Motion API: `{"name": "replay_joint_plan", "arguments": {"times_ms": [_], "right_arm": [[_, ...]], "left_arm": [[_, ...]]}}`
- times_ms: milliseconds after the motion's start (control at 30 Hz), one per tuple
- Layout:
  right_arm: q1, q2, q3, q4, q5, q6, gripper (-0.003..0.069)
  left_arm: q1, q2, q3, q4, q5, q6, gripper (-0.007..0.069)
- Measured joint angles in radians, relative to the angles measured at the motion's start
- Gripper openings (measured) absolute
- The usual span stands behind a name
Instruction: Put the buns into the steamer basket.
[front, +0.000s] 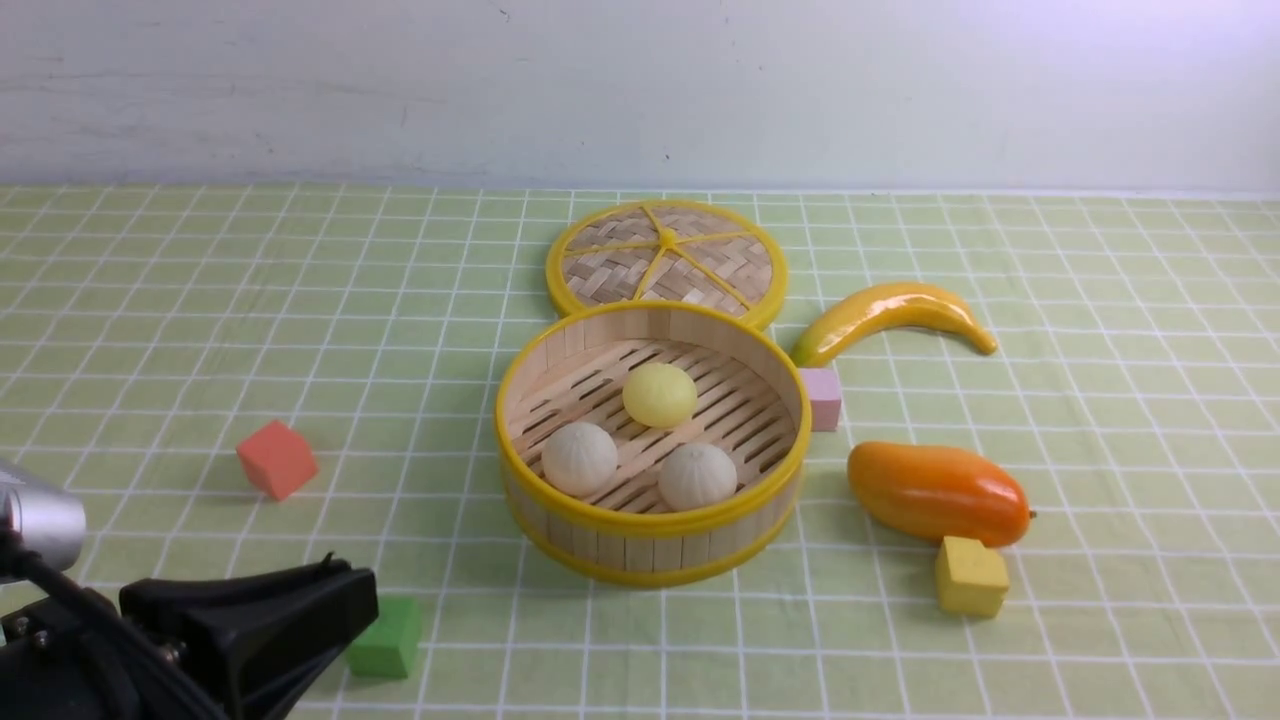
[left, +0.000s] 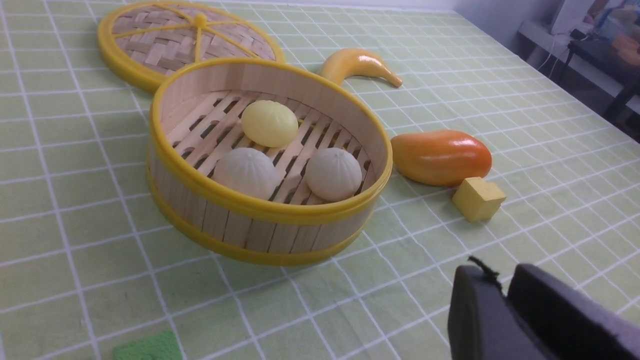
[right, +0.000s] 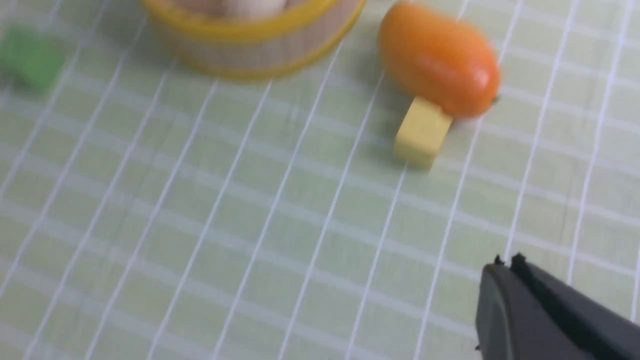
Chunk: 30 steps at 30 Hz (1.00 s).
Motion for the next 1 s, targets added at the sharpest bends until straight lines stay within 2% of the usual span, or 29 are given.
{"name": "replay_joint_plan", "arguments": {"times_ms": [33,67,100,200,233,300,433,1000], "right_arm": [[-0.047,-0.051,0.086,0.017,-0.087,0.000,-0.0020],[-0.047,-0.064,0.086,0.021,-0.109,0.000,-0.0020],[-0.113,-0.157,0.230,0.050,-0.276,0.000,-0.0020],[-0.208,-0.367,0.510,0.069,-0.506,0.000,-0.0018],[-0.212,-0.380,0.526,0.069,-0.516,0.000,-0.0018],[-0.255,-0.536,0.710,0.057,-0.584,0.000,-0.0019],[-0.293,-0.649,0.789,0.029,-0.459,0.000,-0.0019],[-0.304,-0.657,0.789,0.023,-0.454,0.000,-0.0015]], "left_arm": [[0.000,0.000,0.000,0.000,0.000,0.000,0.0089],[0.000,0.000,0.000,0.000,0.000,0.000,0.0090],[0.000,0.000,0.000,0.000,0.000,0.000,0.0091],[0.000,0.000,0.000,0.000,0.001,0.000,0.0092],[0.000,0.000,0.000,0.000,0.001,0.000,0.0092],[0.000,0.000,0.000,0.000,0.001,0.000,0.0092],[0.000,0.000,0.000,0.000,0.001,0.000,0.0096],[0.000,0.000,0.000,0.000,0.006,0.000,0.0112]]}}
